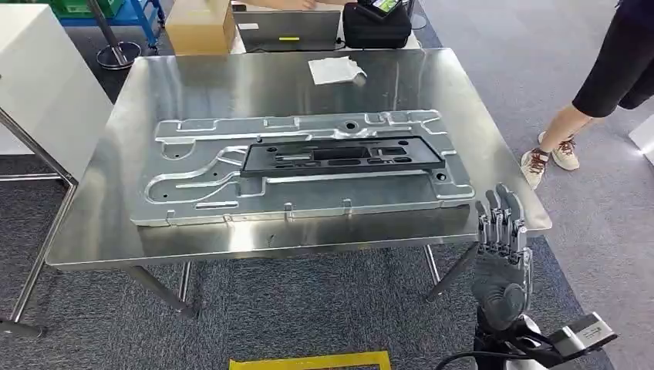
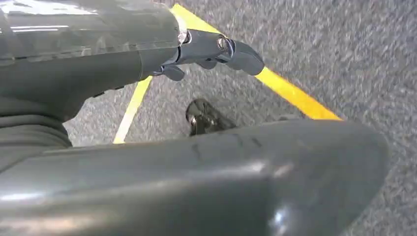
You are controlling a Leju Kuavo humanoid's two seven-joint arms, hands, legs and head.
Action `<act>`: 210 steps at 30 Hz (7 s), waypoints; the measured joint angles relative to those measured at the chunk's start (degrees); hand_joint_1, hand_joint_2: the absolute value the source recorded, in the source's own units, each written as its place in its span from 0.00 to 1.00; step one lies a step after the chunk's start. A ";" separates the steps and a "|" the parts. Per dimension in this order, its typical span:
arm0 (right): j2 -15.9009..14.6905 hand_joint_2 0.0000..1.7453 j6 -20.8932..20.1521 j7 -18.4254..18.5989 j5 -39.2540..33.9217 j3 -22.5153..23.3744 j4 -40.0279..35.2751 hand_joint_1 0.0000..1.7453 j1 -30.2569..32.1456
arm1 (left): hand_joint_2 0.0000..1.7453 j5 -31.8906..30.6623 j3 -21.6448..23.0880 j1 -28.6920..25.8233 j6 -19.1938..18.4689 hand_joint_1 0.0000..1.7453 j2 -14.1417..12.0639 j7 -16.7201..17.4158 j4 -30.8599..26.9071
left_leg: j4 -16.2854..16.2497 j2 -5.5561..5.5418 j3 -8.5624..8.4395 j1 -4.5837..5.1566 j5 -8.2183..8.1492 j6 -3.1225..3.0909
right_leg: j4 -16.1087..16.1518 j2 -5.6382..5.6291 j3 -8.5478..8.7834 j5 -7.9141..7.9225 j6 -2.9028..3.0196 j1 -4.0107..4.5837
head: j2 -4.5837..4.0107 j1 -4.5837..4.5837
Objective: Take the parts from the cabinet and place them on the table.
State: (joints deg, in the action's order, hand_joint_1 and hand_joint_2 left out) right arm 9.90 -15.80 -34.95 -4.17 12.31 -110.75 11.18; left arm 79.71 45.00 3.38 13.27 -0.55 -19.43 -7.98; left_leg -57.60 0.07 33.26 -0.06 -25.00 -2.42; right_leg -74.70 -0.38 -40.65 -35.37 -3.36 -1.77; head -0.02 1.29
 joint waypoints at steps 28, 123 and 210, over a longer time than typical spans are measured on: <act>5.48 0.00 3.76 1.58 12.76 2.69 1.68 0.00 5.37 | 0.00 0.50 0.28 0.16 -1.60 0.00 0.70 1.47 0.02 | 1.01 0.10 -4.36 -0.49 -2.68 0.61 | 11.11 0.32 2.59 5.87 0.82 0.42 | 0.00 0.02; 0.63 0.00 31.32 3.63 28.43 -39.76 46.31 0.00 -16.81 | 0.00 4.11 -0.31 -0.11 7.76 0.00 2.97 -0.66 -0.07 | 0.04 -0.76 0.16 -0.66 -0.35 0.94 | 2.80 0.87 3.59 -1.41 1.69 1.32 | 0.00 0.13; -10.75 0.00 39.74 2.62 23.58 -24.59 35.76 0.00 -2.64 | 0.00 4.50 -3.30 -0.55 0.98 0.00 -0.63 0.04 0.13 | 0.57 2.49 -1.27 0.32 -1.55 2.20 | 17.35 7.77 10.32 6.97 3.59 2.09 | 0.00 0.20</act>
State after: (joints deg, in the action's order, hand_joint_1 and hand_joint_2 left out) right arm -0.85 23.93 -32.33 19.41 -12.28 -74.99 8.54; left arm 84.21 41.70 2.83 14.25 -1.18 -19.39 -7.85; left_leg -57.03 2.57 31.99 0.25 -26.55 -0.23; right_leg -57.35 7.39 -30.34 -28.39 0.23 0.32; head -0.02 1.49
